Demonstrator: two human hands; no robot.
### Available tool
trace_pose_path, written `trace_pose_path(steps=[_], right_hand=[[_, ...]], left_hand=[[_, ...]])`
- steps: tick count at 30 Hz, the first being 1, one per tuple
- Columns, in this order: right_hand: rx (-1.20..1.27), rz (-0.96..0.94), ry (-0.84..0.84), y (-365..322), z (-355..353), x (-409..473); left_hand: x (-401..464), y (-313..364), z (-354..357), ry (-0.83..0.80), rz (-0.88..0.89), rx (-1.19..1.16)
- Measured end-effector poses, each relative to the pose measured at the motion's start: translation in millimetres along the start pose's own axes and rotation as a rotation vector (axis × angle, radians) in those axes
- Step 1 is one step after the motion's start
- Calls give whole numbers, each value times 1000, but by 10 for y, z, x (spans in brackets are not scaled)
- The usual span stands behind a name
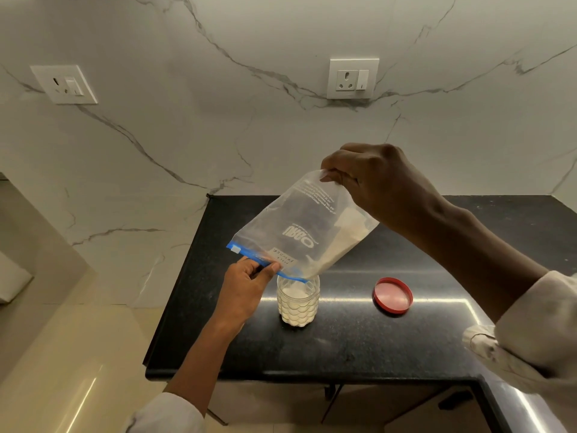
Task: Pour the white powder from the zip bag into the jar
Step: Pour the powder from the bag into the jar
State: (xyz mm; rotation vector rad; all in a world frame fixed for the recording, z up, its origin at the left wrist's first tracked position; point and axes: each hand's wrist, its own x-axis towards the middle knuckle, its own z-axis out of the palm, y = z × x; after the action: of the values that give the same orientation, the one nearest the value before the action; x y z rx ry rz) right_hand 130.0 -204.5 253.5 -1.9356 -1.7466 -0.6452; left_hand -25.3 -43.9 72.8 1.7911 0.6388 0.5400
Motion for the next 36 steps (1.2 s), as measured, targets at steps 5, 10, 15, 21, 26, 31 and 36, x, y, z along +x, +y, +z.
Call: trace_pose_path(steps=[5,10,15,21,26,31,36], right_hand=[[9,-1,26,10,-18,11],[4,7,-4,-8,-1,1],[5,-8,23,-24,-11,17],[3,-13,8,-18,-23,25],[5,-8,-19,-31,23,21],[14,-6,30,-15,3,43],[7,-7,-7,-4,21,37]], left_hand=[[-3,3,-17,5,-4,-16],[-13,-17,-17,9,-23,-12],[-14,3,-18,-3,-14,-10],[0,-14,-46,8,-23,-9],[-16,-60,-17,-1,-43,5],[1,-46,-12,7,-46,-21],[3,-57,-6,15,-40,-8]])
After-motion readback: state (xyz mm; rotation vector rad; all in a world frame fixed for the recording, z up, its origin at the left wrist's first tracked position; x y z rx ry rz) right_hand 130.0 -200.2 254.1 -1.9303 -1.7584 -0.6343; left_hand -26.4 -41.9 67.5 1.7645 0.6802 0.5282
